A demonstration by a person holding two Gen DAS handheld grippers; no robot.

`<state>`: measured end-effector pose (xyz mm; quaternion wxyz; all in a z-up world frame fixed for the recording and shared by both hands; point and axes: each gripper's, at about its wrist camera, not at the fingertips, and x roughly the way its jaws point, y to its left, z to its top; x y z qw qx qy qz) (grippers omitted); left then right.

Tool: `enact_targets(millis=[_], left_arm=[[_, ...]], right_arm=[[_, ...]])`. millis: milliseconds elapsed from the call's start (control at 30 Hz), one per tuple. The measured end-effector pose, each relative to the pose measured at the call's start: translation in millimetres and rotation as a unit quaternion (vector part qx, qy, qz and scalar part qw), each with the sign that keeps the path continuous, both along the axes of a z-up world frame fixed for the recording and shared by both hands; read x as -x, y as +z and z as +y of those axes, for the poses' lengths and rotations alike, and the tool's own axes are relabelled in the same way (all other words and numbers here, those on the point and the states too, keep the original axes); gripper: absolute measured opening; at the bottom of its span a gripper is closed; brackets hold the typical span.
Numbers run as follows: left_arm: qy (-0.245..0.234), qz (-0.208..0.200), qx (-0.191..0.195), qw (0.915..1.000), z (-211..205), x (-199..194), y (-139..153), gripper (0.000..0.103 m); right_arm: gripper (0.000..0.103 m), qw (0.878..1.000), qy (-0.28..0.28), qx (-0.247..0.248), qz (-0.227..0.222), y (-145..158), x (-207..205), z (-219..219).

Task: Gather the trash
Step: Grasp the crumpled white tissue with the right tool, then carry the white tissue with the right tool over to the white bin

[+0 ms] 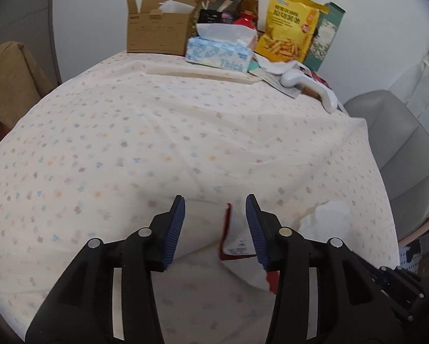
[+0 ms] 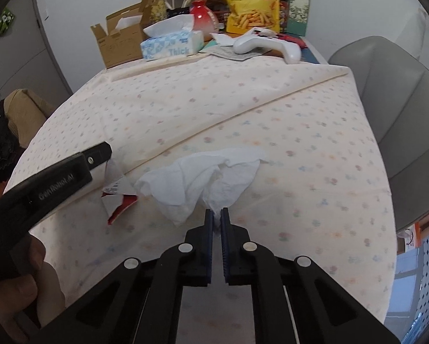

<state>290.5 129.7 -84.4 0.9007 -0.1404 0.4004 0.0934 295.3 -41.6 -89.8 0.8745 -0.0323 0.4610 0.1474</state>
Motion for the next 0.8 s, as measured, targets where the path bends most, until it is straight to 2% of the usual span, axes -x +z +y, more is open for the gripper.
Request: enact_targets(millis=[67,100,133,167,267,533,800], left_arm=[[-0.006,0.014,-0.006,0.9999,-6.6,-4.8,-6.5,0.046],[-0.008,0.021,-0.007,0.9997,-8.9,-6.8,-10.5,0.042],[-0.009,0.025,-0.006,0.9996,-10.2,-7.4,-13.2,0.034],[-0.009,0.027,-0.007,0.9996,-11.1,-7.5,-14.2,0.015],[-0.015,0.016,-0.019,0.9996,-17.8,-4.3,-7.4,0.005],[-0.011,-0.010,-0.035,0.9993,-27.8,18.1,20.7,0.003],[-0.025,-0.030,-0.044,0.9983,-57.0,49.6,42.5,0.003]], right_arm=[[0.006,1.000,-0.006,0.000,-0.001,1.3,-1.0,-7.1],[0.006,1.000,-0.009,0.000,-0.001,1.8,-1.0,-11.0],[0.006,1.000,-0.012,0.000,0.000,2.0,-1.2,-13.8],[0.006,1.000,-0.015,0.000,0.001,1.9,-1.1,-16.9],[0.006,1.000,-0.020,-0.003,0.002,3.2,1.0,-23.1],[0.006,0.999,-0.025,-0.011,-0.020,26.0,23.2,-34.7],[0.006,0.998,-0.037,-0.016,-0.044,50.3,59.5,-59.5]])
